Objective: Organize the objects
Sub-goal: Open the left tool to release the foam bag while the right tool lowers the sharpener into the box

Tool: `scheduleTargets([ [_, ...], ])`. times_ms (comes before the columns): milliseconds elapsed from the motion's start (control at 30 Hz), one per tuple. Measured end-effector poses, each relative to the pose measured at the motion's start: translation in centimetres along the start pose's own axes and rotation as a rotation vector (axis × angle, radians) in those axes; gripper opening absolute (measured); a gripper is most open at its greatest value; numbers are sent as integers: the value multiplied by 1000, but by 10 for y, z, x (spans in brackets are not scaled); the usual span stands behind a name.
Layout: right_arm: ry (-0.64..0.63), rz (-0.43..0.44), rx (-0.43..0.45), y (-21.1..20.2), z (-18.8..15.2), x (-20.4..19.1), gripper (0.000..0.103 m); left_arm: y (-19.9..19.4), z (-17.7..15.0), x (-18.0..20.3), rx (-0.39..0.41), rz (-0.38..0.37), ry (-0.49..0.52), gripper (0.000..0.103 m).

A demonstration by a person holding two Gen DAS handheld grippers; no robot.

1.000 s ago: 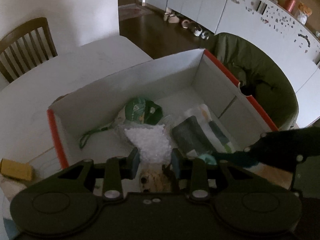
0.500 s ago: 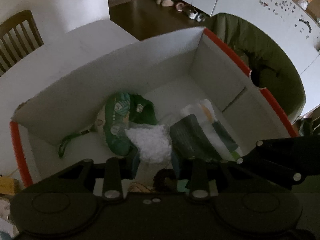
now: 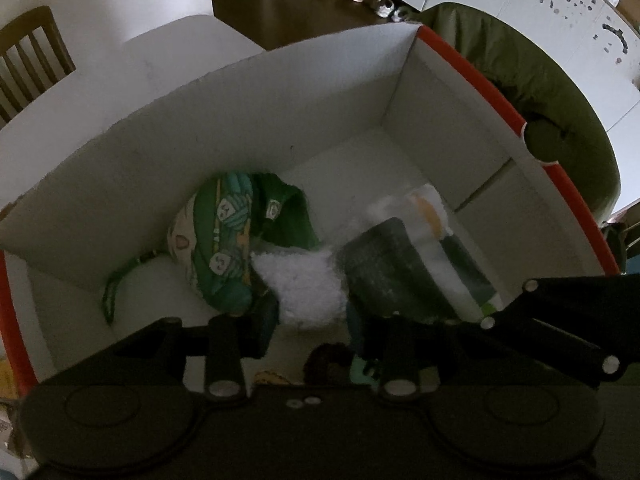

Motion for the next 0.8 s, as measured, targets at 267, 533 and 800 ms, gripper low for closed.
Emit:
scheduleTargets([
  [267,26,25,27,-13,-5,-1,40,-11,-7,-7,15,-16,-20,40],
  [533,53,49,59,-27,-1,0,40,-41,-16,-3,82,-17,-12,59],
  [800,50,51,130,-56,0,-4,44,-88,-14,2,194,-29,-36,59],
])
Point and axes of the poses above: each gripper's, at about its wrist camera, not at the fingertips, and y roughly the way its jaws point, x to its right, z to its top, the point moved 1 cm from there along y, roughly the way its jaws point, and after that the axes turned 8 degrees about x, right-handed, at the moved point
